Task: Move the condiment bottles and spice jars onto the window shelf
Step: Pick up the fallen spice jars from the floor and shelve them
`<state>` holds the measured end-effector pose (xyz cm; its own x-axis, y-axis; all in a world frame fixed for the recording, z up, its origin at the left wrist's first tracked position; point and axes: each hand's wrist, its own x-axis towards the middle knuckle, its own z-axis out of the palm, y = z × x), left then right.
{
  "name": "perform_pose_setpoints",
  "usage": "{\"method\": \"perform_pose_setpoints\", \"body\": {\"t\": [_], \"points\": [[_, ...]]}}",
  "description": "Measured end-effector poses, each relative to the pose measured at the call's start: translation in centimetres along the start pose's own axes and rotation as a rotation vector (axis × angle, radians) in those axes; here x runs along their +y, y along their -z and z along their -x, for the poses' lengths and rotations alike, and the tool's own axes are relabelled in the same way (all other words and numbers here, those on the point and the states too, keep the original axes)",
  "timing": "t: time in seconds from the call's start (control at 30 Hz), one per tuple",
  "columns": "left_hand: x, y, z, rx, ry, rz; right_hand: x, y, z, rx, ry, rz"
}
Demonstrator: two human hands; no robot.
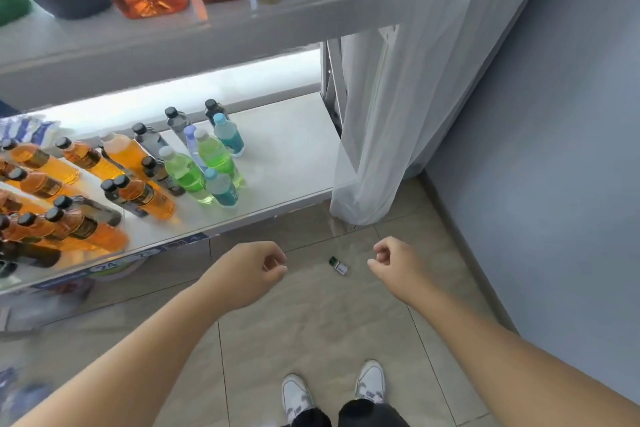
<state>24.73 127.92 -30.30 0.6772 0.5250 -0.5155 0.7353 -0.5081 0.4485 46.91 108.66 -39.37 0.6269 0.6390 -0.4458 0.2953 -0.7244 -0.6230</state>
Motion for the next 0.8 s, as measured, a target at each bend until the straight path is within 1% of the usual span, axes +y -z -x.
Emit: {"method": "perform_pose_setpoints", "body": {"t": [0.2, 0.47, 0.6, 0.8], "points": [[-4.0, -7.8, -7.1, -0.056, 0.015, 0.010, 6.3, -6.4, -5.7, -0.045, -0.067, 0.095], [-14.0, -23.6, -21.1, -0.085, 0.026, -0.010, 18.8, -20.6, -16.9, -0.091, -0.113, 0.205], [-18.7, -30.7, -27.5, -0.093, 0.030, 0.031, 24.2, -26.9, -22.4, -0.093, -0.103, 0.251], [-24.0, -37.4, -34.1, -0.081, 0.004, 0.104, 30.2, -33.8, -29.2, -0.054, -0.096, 0.232]]}}
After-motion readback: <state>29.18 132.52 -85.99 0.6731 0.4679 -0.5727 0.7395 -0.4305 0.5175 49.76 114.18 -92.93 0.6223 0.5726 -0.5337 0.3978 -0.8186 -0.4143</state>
